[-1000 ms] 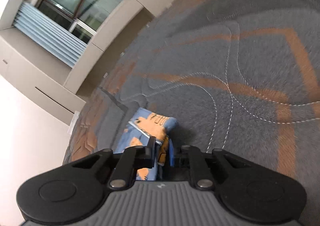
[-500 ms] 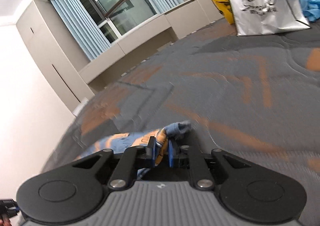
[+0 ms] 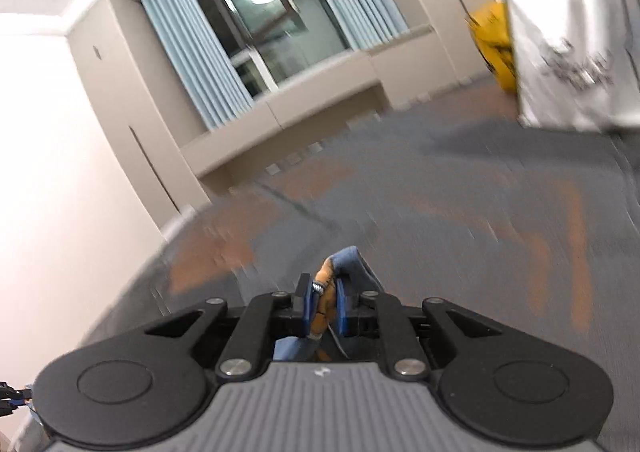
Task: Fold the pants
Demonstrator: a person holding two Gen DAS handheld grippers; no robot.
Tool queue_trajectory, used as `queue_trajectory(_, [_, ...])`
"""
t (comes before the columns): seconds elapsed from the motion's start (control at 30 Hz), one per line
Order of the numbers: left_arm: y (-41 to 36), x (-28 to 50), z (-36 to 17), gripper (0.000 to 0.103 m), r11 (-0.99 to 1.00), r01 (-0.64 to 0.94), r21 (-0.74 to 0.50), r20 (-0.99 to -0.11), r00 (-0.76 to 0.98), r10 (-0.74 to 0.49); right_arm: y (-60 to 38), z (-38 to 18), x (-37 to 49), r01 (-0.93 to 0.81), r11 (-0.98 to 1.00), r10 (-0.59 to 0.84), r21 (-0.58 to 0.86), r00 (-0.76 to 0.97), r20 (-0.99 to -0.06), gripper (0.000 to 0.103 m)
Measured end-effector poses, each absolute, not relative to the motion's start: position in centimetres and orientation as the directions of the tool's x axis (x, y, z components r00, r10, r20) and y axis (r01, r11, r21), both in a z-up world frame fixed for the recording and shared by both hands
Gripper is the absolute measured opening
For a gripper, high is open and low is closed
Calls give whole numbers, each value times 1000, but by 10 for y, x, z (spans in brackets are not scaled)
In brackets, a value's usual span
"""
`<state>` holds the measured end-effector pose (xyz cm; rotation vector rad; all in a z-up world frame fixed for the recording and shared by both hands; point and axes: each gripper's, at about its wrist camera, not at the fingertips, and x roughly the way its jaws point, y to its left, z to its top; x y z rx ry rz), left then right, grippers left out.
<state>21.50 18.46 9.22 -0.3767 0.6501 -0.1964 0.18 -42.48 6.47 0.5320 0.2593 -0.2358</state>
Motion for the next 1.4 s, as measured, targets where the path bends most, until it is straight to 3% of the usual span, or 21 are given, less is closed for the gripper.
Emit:
queue_trajectory(0.2, [177, 200, 123, 20, 931, 150, -334, -464, 833, -301, -410, 100, -15, 225, 880, -155, 418, 969, -194, 14])
queue_trajectory(0.53, [220, 196, 35, 24, 925, 27, -380, -635, 720, -282, -398, 18, -65, 354, 839, -161, 413, 886, -434, 17])
queue_trajectory(0.57, [223, 197, 30, 27, 922, 19, -386, -638, 716, -282, -398, 15, -67, 361, 839, -160, 407, 879, -450, 24])
queue_trajectory(0.6, [225, 197, 27, 40, 923, 8, -384, -641, 717, -273, -398, 15, -69, 374, 838, -167, 396, 868, -467, 33])
queue_trajectory(0.63, [227, 197, 26, 58, 926, -9, -377, -642, 723, -255, -395, 16, -70, 387, 842, -180, 376, 858, -481, 39])
queue_trajectory(0.7, [232, 193, 28, 83, 930, -44, -366, -631, 746, -213, -388, 25, -68, 424, 852, -240, 307, 837, -491, 76])
queue_trajectory(0.73, [234, 189, 30, 89, 930, -55, -363, -617, 763, -195, -382, 31, -67, 443, 857, -278, 265, 829, -485, 82])
queue_trajectory(0.87, [232, 172, 47, 92, 936, -32, -351, -564, 805, -184, -349, 60, -34, 378, 919, -292, 112, 843, -452, 94])
queue_trajectory(1.03, [177, 161, 61, 102, 949, 125, -290, -515, 815, -265, -287, 80, 80, -1, 994, 52, 108, 881, -470, 94])
queue_trajectory(1.17, [127, 166, 54, 102, 930, 225, -292, -545, 760, -355, -219, 70, 185, -288, 948, 314, 132, 794, -520, 82])
queue_trajectory(1.27, [102, 173, 42, 102, 904, 280, -323, -561, 712, -422, -180, 56, 242, -401, 906, 401, 134, 716, -571, 74])
queue_trajectory(1.4, [81, 179, 20, 92, 919, 296, -261, -641, 658, -394, -157, 35, 284, -457, 872, 454, 174, 626, -634, 51])
